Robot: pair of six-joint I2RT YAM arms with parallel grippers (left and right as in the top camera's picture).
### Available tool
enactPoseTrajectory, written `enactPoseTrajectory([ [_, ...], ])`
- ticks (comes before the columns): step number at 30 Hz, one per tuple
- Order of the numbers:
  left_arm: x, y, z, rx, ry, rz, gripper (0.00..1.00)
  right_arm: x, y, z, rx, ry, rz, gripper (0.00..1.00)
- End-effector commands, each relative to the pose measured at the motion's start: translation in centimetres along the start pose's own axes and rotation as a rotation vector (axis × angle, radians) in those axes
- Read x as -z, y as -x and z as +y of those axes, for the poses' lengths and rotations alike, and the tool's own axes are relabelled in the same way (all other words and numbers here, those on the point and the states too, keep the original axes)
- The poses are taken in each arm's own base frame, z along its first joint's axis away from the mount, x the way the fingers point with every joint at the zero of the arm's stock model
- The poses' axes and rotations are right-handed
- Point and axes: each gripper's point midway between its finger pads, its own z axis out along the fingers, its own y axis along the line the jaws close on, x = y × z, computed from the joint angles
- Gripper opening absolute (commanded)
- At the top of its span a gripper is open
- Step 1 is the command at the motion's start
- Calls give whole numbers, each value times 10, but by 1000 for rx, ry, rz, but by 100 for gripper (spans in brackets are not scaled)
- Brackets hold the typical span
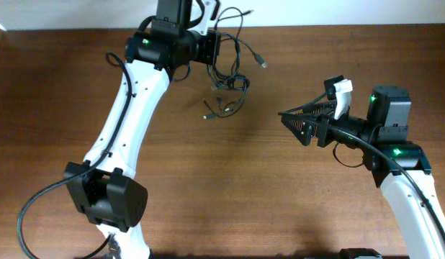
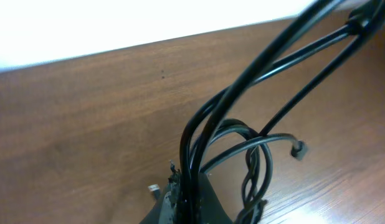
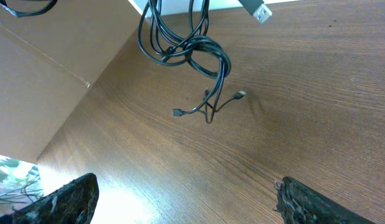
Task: Untangle cables
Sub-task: 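Raise the right gripper and move it toward the hanging cables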
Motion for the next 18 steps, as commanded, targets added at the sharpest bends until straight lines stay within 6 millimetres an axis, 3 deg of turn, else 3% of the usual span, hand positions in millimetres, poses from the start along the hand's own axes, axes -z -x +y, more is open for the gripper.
enactPoseTrajectory([
  [1,23,20,-10,213,-30,-65,0,2,7,4,7,21,-11,92],
  [4,24,19,-24,214,-109,-52,0,2,7,2,7,11,-13,92],
  [7,24,19,-30,116,-141,-52,0,2,10,2,128,9,-21,92],
  [10,32,17,-60,-15,-322,-51,0,2,15,3,237,7,-42,93],
  [14,38,17,-76,-19,-421,-51,0,2,17,3,263,7,-48,92],
  [18,44,25,-86,94,-496,-49,0,2,17,3,262,8,-48,92],
])
